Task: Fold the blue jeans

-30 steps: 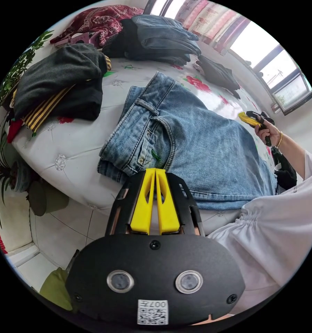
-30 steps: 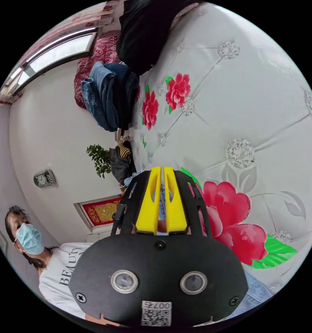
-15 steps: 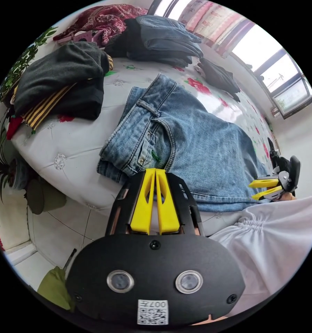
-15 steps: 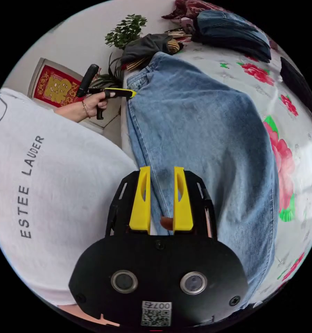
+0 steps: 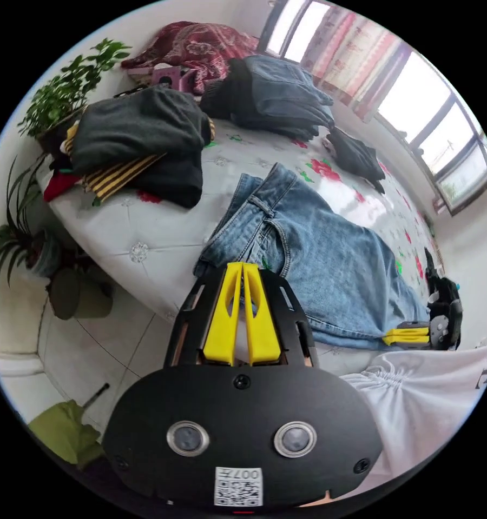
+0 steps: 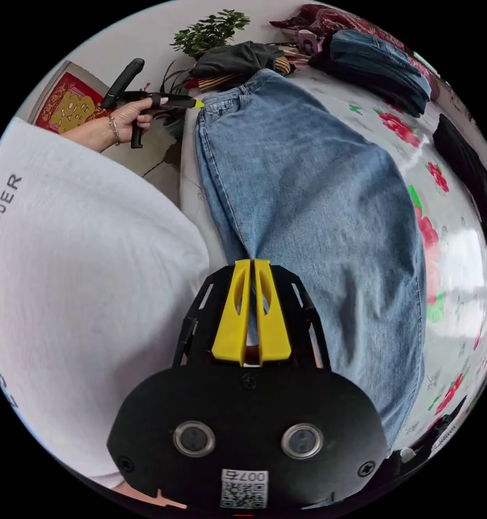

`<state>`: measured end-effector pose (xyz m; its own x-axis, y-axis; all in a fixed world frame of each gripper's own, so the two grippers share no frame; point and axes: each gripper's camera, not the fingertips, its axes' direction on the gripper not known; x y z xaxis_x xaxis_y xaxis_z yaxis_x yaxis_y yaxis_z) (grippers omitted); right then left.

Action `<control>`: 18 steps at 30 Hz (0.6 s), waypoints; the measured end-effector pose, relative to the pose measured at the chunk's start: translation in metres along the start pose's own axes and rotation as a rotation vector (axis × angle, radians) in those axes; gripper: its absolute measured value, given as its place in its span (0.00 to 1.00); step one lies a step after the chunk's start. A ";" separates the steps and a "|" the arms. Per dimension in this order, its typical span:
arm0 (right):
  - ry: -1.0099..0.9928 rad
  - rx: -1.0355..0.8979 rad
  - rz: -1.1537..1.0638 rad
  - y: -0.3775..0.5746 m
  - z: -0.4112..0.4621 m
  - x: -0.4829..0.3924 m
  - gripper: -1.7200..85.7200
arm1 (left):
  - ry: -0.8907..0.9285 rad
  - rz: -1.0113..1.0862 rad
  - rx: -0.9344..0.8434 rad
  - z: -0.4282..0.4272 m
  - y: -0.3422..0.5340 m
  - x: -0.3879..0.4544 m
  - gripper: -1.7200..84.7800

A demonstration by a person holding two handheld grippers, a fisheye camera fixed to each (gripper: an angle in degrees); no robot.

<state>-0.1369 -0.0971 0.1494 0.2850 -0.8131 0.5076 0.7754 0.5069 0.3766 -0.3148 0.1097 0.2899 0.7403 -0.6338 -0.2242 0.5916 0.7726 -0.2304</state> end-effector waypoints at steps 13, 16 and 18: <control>-0.089 0.281 0.557 0.129 -0.006 0.048 0.04 | -0.300 0.289 -0.131 0.045 -0.020 0.059 0.09; -0.165 0.347 0.684 0.153 -0.005 0.054 0.03 | -0.284 0.231 -0.140 0.040 -0.026 0.045 0.08; -0.087 0.335 0.669 0.158 -0.006 0.045 0.03 | -0.321 0.194 -0.139 0.038 -0.028 0.041 0.08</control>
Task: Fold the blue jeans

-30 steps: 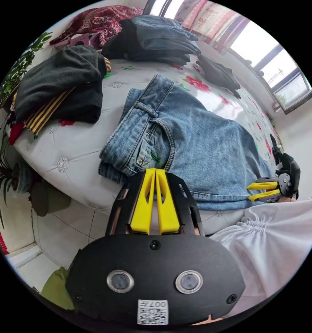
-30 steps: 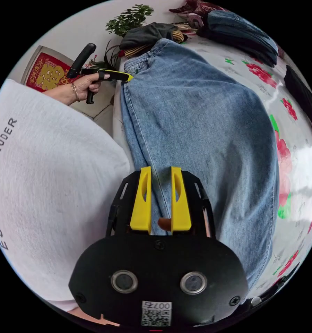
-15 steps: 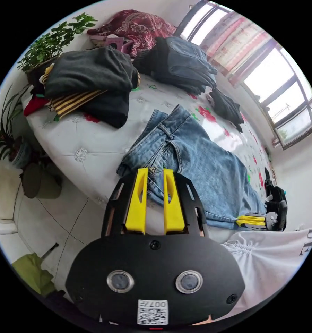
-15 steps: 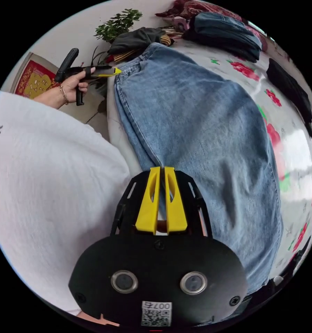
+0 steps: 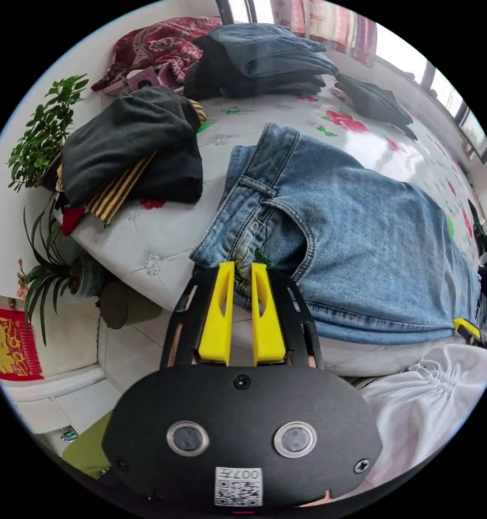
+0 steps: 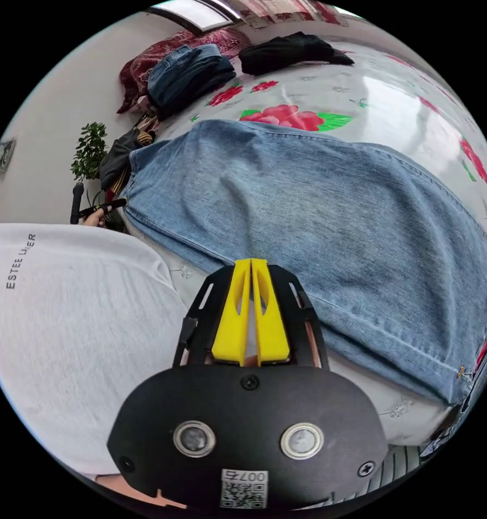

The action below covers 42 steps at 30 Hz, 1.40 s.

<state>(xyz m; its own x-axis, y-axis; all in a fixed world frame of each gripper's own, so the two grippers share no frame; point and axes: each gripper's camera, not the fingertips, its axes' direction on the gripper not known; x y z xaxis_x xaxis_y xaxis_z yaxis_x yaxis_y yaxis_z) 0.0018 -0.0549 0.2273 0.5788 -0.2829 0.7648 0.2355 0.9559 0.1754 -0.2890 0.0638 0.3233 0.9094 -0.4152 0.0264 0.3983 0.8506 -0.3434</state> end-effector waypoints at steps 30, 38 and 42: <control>0.054 0.938 0.807 0.112 -0.167 0.148 0.05 | 0.585 -0.603 0.174 -0.011 0.050 -0.122 0.18; 0.030 0.419 -0.338 -0.057 -0.137 -0.047 0.05 | 0.636 -0.685 0.204 0.006 0.048 -0.152 0.18; -0.097 0.058 -0.434 -0.088 -0.020 -0.073 0.05 | 0.689 -0.731 0.203 0.020 0.047 -0.161 0.19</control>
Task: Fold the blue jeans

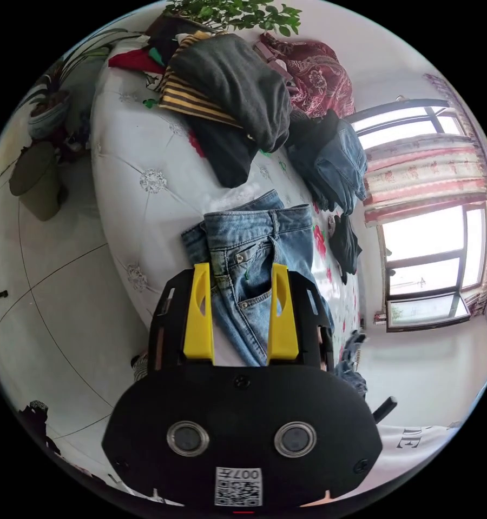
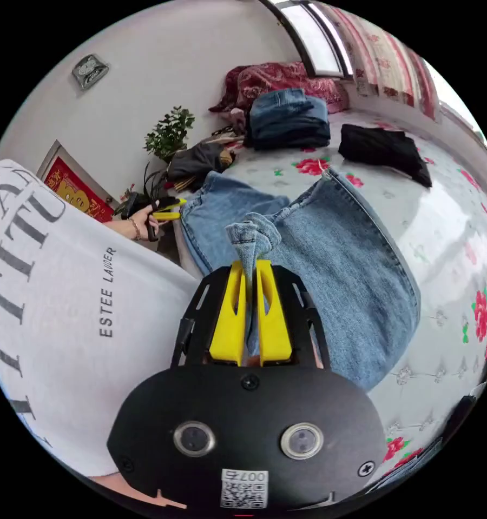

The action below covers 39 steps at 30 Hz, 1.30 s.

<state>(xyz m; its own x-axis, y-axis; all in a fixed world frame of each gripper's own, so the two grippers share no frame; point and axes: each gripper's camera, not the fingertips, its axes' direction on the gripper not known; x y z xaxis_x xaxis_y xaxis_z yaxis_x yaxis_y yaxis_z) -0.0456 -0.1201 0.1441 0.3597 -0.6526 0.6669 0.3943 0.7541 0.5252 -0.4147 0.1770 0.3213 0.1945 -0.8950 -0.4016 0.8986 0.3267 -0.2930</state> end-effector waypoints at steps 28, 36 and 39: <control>-0.173 0.256 0.403 0.083 -0.076 0.089 0.11 | 0.509 0.759 -0.103 -0.007 0.048 0.170 0.05; -0.116 0.525 0.665 0.192 -0.130 0.106 0.12 | 0.625 1.198 -0.309 0.049 0.192 0.299 0.04; -0.090 0.509 0.659 0.203 -0.130 0.096 0.12 | 0.531 0.980 -0.268 0.056 0.151 0.252 0.04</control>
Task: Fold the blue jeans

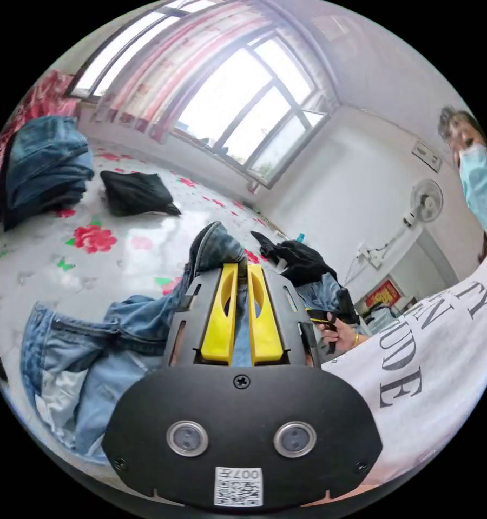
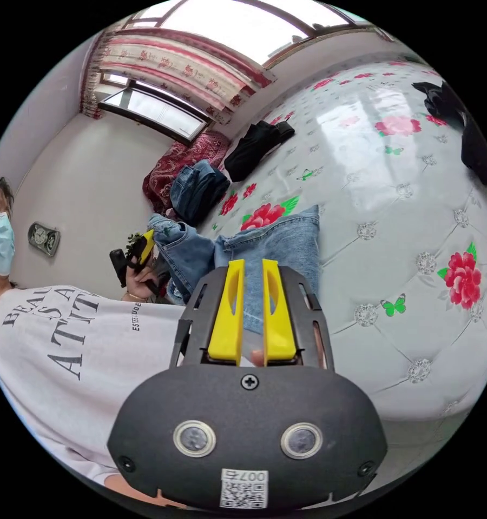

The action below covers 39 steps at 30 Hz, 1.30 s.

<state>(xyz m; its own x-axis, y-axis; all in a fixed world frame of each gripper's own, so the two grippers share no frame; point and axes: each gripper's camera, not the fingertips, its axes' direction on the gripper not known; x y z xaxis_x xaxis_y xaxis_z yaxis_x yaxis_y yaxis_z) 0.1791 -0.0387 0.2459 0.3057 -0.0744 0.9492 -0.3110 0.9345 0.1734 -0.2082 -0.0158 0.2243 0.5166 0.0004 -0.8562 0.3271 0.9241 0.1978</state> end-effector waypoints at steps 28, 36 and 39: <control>-0.039 -0.333 -0.767 -0.056 0.168 -0.241 0.07 | -0.346 0.212 -0.330 0.011 0.056 0.061 0.11; 0.078 -0.499 -0.948 -0.025 0.220 -0.301 0.16 | -0.557 0.352 -0.526 0.046 0.090 0.047 0.16; 0.231 -0.467 -0.999 -0.018 0.233 -0.303 0.15 | -0.593 0.445 -0.636 0.070 0.086 0.029 0.15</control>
<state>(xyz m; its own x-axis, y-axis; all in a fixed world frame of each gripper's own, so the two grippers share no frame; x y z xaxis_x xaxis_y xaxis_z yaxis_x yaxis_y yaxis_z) -0.1174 -0.1142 0.0163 0.4038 -0.8411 0.3599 0.5188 0.5346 0.6671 -0.1097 0.0365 0.2497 0.8606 0.3679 -0.3523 -0.3925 0.9198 0.0017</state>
